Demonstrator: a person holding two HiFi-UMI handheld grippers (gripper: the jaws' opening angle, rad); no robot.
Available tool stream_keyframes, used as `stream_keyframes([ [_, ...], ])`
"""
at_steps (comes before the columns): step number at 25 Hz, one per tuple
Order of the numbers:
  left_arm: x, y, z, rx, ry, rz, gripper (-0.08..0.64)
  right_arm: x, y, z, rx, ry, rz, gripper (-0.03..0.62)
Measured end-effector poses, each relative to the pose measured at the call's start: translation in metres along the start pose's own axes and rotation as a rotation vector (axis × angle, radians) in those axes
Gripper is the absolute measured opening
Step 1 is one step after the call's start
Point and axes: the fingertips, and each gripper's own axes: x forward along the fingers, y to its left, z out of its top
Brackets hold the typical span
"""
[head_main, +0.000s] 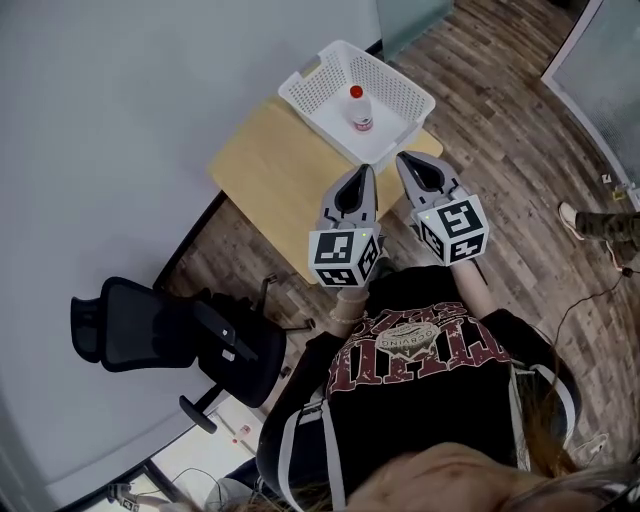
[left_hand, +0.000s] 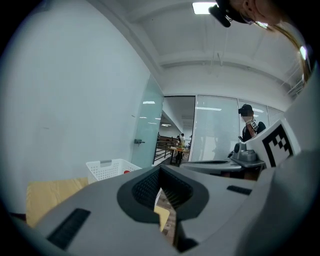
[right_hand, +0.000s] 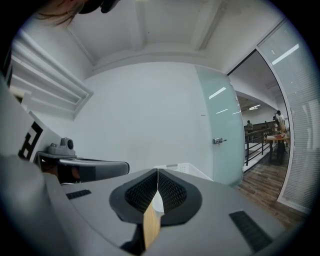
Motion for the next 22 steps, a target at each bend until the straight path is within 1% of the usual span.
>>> stream_keyframes([
  [4, 0.010, 0.021, 0.000, -0.008, 0.013, -0.019, 0.048, 0.022, 0.003, 0.000, 0.006, 0.004, -0.011, 0.018],
  [11, 0.021, 0.046, 0.000, 0.002, 0.030, -0.045, 0.048, 0.049, 0.007, -0.002, 0.018, 0.006, -0.035, 0.018],
  [17, 0.033, 0.060, -0.001, -0.004, 0.042, -0.066, 0.048, 0.065, 0.003, -0.002, 0.022, 0.013, -0.054, 0.018],
  [22, 0.043, 0.060, 0.001, 0.002, 0.045, -0.088, 0.048, 0.065, -0.006, 0.000, 0.022, 0.012, -0.085, 0.018],
])
